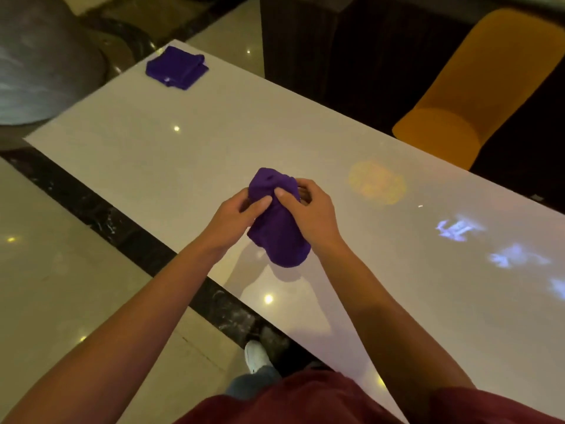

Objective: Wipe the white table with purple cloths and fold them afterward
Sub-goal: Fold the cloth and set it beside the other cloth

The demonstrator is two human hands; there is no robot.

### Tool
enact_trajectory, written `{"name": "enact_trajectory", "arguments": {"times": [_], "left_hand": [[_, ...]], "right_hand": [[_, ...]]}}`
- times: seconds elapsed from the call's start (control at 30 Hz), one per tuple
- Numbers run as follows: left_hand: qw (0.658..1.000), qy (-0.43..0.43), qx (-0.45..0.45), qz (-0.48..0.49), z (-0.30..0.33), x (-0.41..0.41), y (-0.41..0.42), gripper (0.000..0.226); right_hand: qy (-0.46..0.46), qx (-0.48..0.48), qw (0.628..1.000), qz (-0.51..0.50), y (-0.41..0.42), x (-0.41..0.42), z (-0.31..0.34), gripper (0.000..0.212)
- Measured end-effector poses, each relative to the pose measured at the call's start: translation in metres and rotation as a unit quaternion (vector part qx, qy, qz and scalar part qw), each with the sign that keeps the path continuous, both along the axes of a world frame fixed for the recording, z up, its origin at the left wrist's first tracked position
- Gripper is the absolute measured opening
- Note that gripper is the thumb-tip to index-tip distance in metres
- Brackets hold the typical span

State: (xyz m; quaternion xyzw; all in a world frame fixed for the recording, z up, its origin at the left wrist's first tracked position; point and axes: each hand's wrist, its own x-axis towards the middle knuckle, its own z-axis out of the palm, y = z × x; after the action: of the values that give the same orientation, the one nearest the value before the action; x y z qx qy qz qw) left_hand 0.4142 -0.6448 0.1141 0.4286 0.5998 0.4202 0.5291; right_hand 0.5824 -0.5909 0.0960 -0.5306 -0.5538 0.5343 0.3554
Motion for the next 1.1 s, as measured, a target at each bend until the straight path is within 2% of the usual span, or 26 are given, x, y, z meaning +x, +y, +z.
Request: {"name": "enact_trajectory", "arguments": {"times": [0.13,0.27,0.4,0.6,0.7,0.77,0.83,0.93,1.0,1.1], "left_hand": [[0.996,0.043,0.056,0.045,0.016,-0.043,0.013,0.017],[0.997,0.037,0.055,0.039,0.029,-0.076,0.029,0.017],[0.997,-0.013,0.052,0.051,0.037,-0.110,0.052,0.017],[0.985,-0.158,0.030,0.067,0.038,-0.172,0.114,0.021],[0.991,-0.122,0.021,0.046,0.030,-0.204,0.154,0.018],[0.996,-0.076,0.003,0.046,0.021,-0.228,0.179,0.016],[0.997,-0.050,-0.019,0.047,0.015,-0.252,0.203,0.015],[0.997,-0.039,-0.052,0.042,0.011,-0.284,0.241,0.015],[0.996,-0.046,-0.073,0.030,0.011,-0.302,0.265,0.017],[0.994,-0.047,-0.100,0.021,0.007,-0.322,0.303,0.021]], "right_hand": [[0.036,-0.020,0.999,0.007,0.001,-0.041,0.002,0.039],[0.067,-0.023,0.997,0.012,0.008,-0.077,-0.006,0.042],[0.142,-0.083,0.986,0.009,0.027,-0.116,-0.011,0.065],[0.243,-0.275,0.930,0.021,0.077,-0.175,-0.055,0.064],[0.332,-0.278,0.901,-0.008,0.106,-0.206,-0.078,0.072],[0.373,-0.272,0.887,-0.026,0.131,-0.228,-0.079,0.062],[0.361,-0.271,0.892,-0.029,0.153,-0.247,-0.079,0.050],[0.314,-0.251,0.915,-0.038,0.183,-0.258,-0.080,0.048],[0.292,-0.208,0.932,-0.048,0.203,-0.261,-0.074,0.052],[0.257,-0.131,0.954,-0.080,0.237,-0.268,-0.055,0.072]]}}
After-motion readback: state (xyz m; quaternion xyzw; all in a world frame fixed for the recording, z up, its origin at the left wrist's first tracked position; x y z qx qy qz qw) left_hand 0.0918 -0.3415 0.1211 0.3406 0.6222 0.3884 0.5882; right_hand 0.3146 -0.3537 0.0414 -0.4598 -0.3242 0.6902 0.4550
